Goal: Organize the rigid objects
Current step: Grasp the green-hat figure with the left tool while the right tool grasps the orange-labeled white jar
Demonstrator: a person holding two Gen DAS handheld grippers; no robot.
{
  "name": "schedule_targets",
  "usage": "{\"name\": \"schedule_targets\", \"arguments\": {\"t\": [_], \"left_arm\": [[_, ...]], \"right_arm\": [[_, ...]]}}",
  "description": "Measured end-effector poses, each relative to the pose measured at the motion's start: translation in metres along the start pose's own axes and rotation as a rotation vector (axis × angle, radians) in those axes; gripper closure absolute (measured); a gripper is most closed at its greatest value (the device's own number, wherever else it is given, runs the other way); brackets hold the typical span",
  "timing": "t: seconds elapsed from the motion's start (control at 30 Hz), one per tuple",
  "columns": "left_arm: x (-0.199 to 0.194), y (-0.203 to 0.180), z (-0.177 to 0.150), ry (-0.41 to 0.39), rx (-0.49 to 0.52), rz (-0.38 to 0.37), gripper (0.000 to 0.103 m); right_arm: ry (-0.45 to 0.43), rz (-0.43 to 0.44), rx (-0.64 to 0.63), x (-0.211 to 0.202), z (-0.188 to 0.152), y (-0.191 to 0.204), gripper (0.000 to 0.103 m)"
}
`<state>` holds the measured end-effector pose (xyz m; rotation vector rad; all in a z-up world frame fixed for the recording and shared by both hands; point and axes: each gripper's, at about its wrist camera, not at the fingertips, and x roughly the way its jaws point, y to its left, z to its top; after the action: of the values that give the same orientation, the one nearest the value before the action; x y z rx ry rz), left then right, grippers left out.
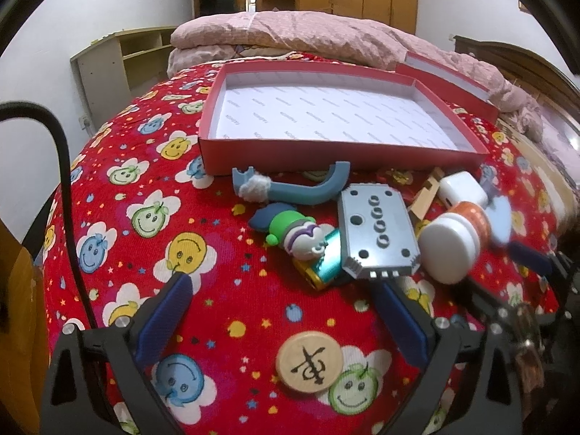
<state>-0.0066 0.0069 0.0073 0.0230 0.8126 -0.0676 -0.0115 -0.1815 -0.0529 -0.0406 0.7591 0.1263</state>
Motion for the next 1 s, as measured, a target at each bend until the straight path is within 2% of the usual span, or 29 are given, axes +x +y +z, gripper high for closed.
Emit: {"name": "schedule_targets", "arguments": {"t": [0.2,0.53,0.8,1.0], "left_arm": [[-0.021,0.007,-0.003,-0.036,0.027,-0.016,0.002],[-0.035,0.017,-0.001,-0.045,0.036,-0.035,0.004],[-0.034,0.026,-0.003,-0.04,0.015,-0.017,0.005],[-0.035,0.031,-0.005,-0.04,0.001,-0.012,0.005]], "right_arm": [[-0.001,0.025,0.026,-0.006,0.001,-0.005,0.004],[-0.002,0.075,0.056,-0.025,0.004,-0.018,0.007],[-0.02,0.109,-0.012,-0.034,0.005,-0.003,0.013],[-0.017,0.128,-0.063,-0.033,0.01,0.012,0.014]]}}
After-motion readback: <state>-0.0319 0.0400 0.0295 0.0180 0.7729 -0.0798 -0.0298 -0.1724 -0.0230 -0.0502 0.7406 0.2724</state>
